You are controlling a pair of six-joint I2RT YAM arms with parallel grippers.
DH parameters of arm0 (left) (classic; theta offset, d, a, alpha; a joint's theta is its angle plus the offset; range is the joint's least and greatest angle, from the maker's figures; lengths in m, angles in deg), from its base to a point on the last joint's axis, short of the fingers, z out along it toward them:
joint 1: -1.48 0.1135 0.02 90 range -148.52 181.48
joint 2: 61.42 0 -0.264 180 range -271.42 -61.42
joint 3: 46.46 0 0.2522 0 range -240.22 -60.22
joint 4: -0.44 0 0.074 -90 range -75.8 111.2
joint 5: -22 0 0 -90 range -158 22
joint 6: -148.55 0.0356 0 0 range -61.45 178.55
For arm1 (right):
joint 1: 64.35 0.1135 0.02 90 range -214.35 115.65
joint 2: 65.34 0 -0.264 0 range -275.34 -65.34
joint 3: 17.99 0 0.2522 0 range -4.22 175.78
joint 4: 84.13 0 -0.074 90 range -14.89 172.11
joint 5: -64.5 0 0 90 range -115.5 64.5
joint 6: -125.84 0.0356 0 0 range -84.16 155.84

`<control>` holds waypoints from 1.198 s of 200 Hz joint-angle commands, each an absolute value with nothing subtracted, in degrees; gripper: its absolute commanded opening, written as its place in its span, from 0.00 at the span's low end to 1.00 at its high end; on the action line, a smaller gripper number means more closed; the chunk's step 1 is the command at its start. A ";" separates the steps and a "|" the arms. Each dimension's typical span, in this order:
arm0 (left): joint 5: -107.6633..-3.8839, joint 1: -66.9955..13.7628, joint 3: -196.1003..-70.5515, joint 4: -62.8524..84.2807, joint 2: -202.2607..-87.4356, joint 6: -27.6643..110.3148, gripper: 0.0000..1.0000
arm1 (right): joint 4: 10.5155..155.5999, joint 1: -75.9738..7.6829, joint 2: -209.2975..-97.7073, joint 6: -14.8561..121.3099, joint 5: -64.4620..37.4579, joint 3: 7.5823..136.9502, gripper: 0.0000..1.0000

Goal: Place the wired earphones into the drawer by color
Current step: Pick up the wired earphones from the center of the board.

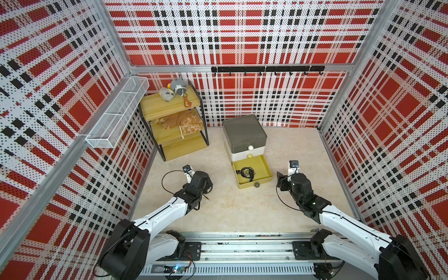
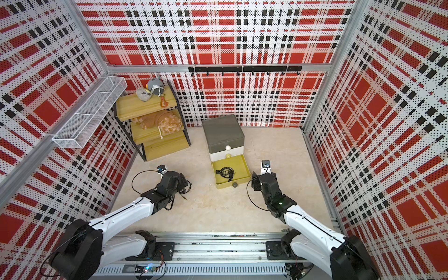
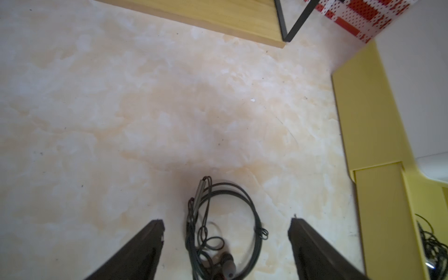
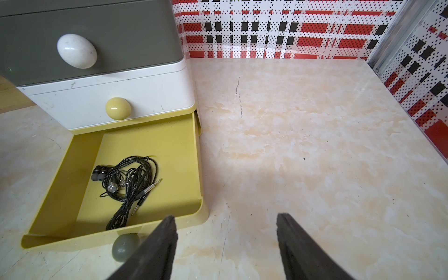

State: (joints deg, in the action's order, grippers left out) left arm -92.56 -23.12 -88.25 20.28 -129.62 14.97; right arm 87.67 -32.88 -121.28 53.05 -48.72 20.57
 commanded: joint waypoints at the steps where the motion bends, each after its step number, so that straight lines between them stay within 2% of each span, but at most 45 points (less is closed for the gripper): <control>1: -89.80 -21.06 -88.61 20.49 -131.62 16.91 0.85 | 88.32 -33.16 -121.41 52.98 -48.70 20.03 0.71; 66: -82.64 -15.80 -89.65 18.68 -137.02 19.65 0.72 | 88.26 -33.22 -121.46 52.95 -48.69 20.04 0.71; 119: -82.13 -14.87 -90.28 18.27 -139.45 19.96 0.68 | 88.26 -33.17 -121.49 52.95 -48.66 20.03 0.71; 190: -81.52 -13.96 -91.02 15.69 -143.09 20.30 0.55 | 88.16 -33.22 -121.46 52.96 -48.72 20.05 0.71; 215: -80.74 -13.72 -91.16 14.83 -144.04 20.58 0.33 | 88.22 -33.17 -121.53 52.98 -48.66 20.03 0.71; 233: -80.31 -13.59 -91.07 14.30 -144.85 20.40 0.28 | 88.25 -33.22 -121.67 52.98 -48.48 20.11 0.71; 239: -80.06 -13.54 -91.07 14.21 -145.05 20.48 0.22 | 88.26 -33.19 -121.64 52.98 -48.49 20.12 0.71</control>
